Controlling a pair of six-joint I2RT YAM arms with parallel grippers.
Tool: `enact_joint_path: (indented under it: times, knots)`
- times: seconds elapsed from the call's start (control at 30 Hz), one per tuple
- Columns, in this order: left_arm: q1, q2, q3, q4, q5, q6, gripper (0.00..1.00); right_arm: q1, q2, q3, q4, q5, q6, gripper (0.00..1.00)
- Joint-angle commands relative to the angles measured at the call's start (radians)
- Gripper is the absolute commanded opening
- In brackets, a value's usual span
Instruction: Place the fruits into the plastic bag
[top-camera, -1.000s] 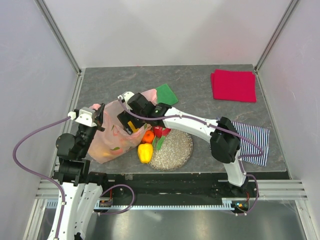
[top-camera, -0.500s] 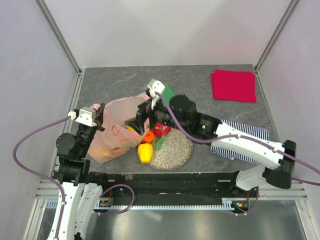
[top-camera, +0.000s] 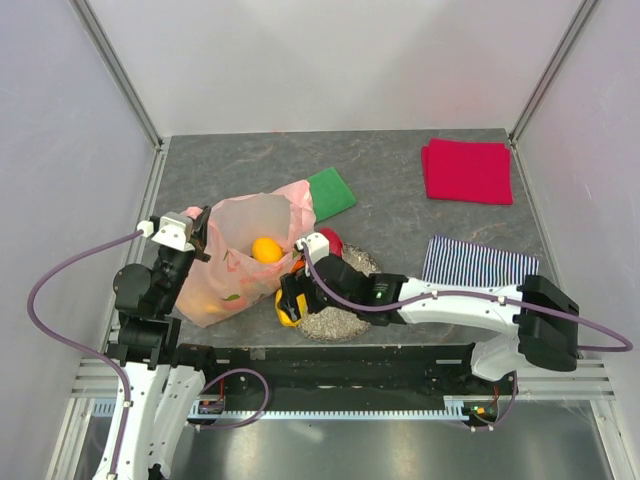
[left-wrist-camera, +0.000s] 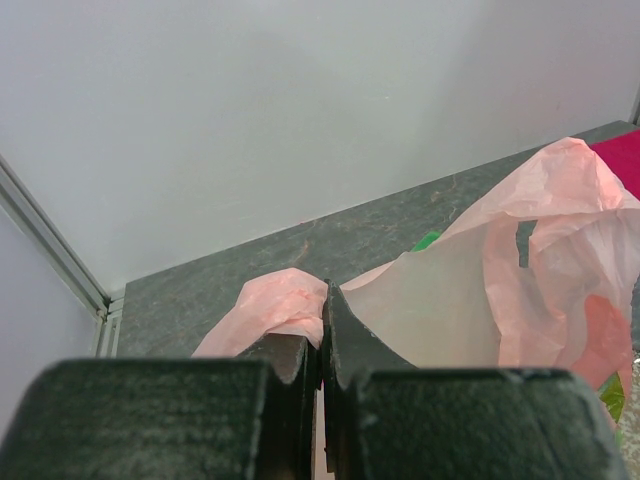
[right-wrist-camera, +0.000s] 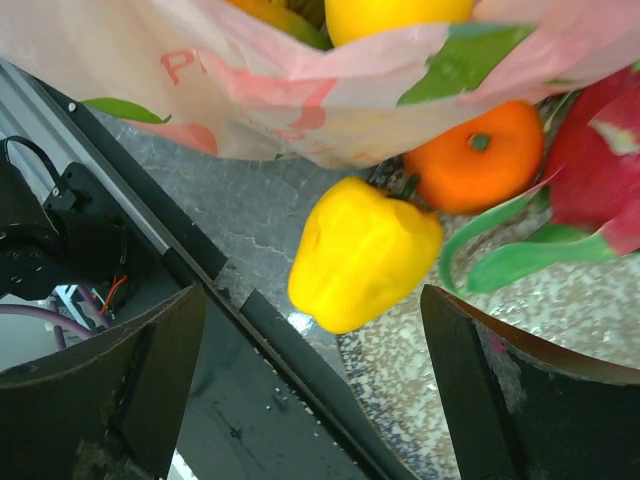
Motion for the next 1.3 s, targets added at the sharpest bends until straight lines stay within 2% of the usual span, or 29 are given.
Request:
enact_joint_path:
  times: [0.0, 0.27, 0.53, 0.63, 0.77, 0.8, 0.9, 1.07, 1.1, 1.13, 1.2, 1.27]
  knots:
    - [0.003, 0.003, -0.003, 0.036, 0.006, -0.020, 0.02, 0.014, 0.055, 0.026, 0.022, 0.042, 0.102, 0.96]
    - [0.003, 0.004, -0.002, 0.038, 0.009, -0.020, 0.01, 0.022, 0.221, 0.121, -0.032, 0.094, 0.155, 0.95]
    - [0.003, 0.004, -0.002, 0.039, 0.010, -0.017, 0.02, 0.023, 0.307, 0.185, -0.058, 0.094, 0.157, 0.90]
    - [0.003, 0.003, -0.002, 0.039, 0.009, -0.019, 0.01, 0.023, 0.318, 0.184, -0.062, 0.090, 0.157, 0.84]
    - [0.003, 0.003, -0.003, 0.038, 0.009, -0.019, 0.02, 0.023, 0.307, 0.172, -0.064, 0.081, 0.158, 0.63]
    - [0.003, 0.004, -0.003, 0.038, 0.009, -0.019, 0.02, 0.025, 0.299, 0.168, -0.062, 0.082, 0.158, 0.61]
    - [0.003, 0.003, -0.003, 0.038, 0.006, -0.019, 0.02, 0.034, 0.238, 0.130, -0.036, 0.079, 0.122, 0.54]
    - [0.003, 0.000, -0.003, 0.036, 0.009, -0.019, 0.02, 0.070, -0.005, -0.018, 0.057, 0.016, -0.050, 0.46]
    - [0.003, 0.000, -0.003, 0.036, 0.007, -0.017, 0.01, 0.084, -0.059, -0.090, 0.115, 0.025, -0.122, 0.45]
    - [0.003, 0.000, -0.002, 0.036, 0.009, -0.017, 0.01, 0.092, -0.175, -0.130, 0.147, 0.030, -0.150, 0.44]
    - [0.003, 0.001, -0.002, 0.036, 0.009, -0.016, 0.02, 0.094, -0.277, -0.193, 0.187, 0.080, -0.188, 0.42]
    - [0.003, 0.001, 0.000, 0.036, 0.012, -0.017, 0.02, 0.091, -0.368, -0.184, 0.191, 0.148, -0.237, 0.40]
